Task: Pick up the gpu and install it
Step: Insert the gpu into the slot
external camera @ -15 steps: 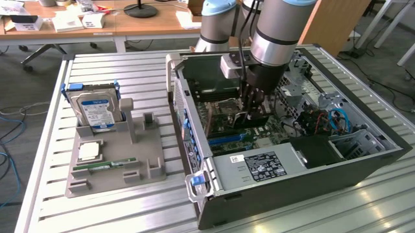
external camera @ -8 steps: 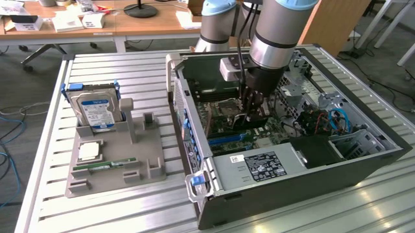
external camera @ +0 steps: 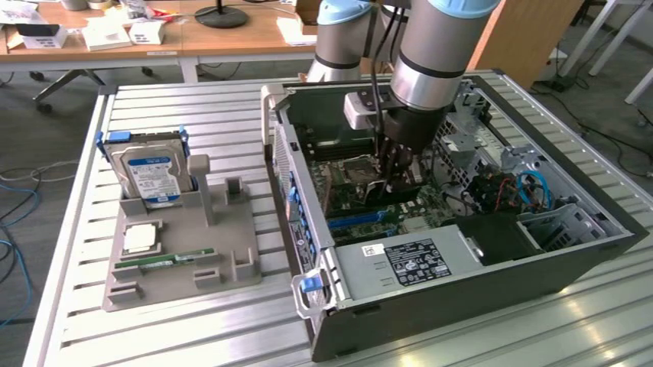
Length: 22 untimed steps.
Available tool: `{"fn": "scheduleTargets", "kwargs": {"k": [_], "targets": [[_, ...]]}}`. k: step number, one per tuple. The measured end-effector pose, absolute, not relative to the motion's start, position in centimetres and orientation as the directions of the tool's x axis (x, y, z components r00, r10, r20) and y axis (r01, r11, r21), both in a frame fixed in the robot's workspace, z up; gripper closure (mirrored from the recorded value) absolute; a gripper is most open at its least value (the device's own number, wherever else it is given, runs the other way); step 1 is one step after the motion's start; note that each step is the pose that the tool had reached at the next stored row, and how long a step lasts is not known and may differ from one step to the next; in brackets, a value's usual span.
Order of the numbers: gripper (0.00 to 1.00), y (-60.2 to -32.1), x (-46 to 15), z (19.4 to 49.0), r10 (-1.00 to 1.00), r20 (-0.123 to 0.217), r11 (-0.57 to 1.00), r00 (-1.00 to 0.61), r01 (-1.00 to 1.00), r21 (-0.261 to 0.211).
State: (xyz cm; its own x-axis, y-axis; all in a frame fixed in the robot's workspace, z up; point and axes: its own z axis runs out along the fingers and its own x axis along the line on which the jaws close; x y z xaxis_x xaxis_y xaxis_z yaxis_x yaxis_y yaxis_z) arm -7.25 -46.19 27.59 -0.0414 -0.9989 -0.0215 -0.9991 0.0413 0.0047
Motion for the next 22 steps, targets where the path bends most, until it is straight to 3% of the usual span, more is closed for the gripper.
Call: {"fn": "scheduleTargets", "kwargs": {"k": [22], "targets": [[0.74, -46.24, -7.94, 26.83, -0.999, -0.021, 0.041, -0.041, -0.999, 0.005]]}}
